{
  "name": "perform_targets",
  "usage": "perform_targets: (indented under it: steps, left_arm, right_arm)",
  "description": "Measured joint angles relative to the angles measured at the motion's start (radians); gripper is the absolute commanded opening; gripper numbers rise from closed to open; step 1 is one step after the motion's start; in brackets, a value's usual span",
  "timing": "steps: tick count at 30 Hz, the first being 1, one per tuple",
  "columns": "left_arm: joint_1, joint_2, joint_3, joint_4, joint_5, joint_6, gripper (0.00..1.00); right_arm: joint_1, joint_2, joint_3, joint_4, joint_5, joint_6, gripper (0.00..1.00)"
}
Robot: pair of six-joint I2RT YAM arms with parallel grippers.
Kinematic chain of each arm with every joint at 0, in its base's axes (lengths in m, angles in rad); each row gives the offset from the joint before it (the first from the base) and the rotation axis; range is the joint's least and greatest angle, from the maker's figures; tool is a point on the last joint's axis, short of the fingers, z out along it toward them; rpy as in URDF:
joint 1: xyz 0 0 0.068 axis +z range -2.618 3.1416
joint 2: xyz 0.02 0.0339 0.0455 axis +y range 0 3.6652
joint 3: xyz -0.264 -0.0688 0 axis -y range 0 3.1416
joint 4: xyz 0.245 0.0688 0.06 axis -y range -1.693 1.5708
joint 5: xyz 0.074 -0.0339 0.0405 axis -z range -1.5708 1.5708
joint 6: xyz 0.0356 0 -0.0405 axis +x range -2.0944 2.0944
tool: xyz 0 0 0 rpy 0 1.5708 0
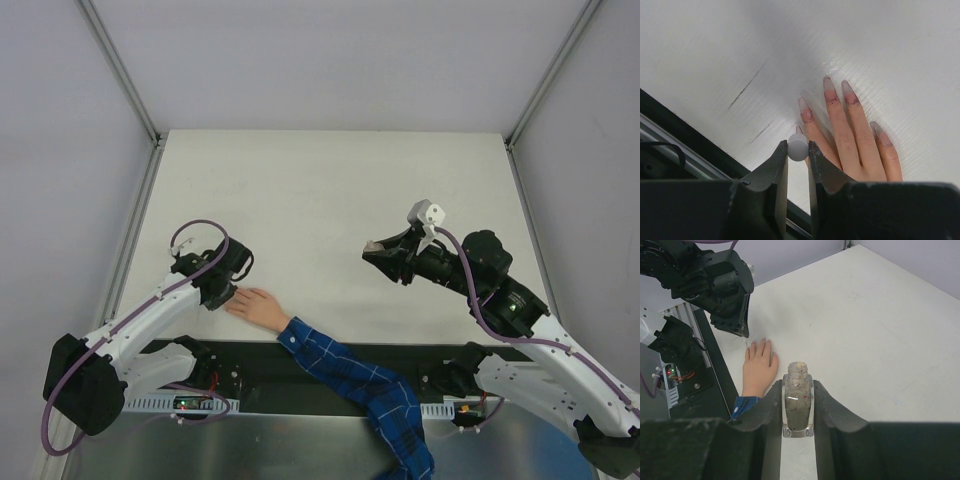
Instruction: Paint the nails
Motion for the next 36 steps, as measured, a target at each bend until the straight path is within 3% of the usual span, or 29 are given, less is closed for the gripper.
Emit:
perform_targets:
  steps: [36]
  left_arm:
    - [0.0,0.013,-0.033,0.05,0.0,0.001,0.0]
  right_arm:
    - [-0.002,0.011,0.0,0.0,-0.006,0.0,0.0]
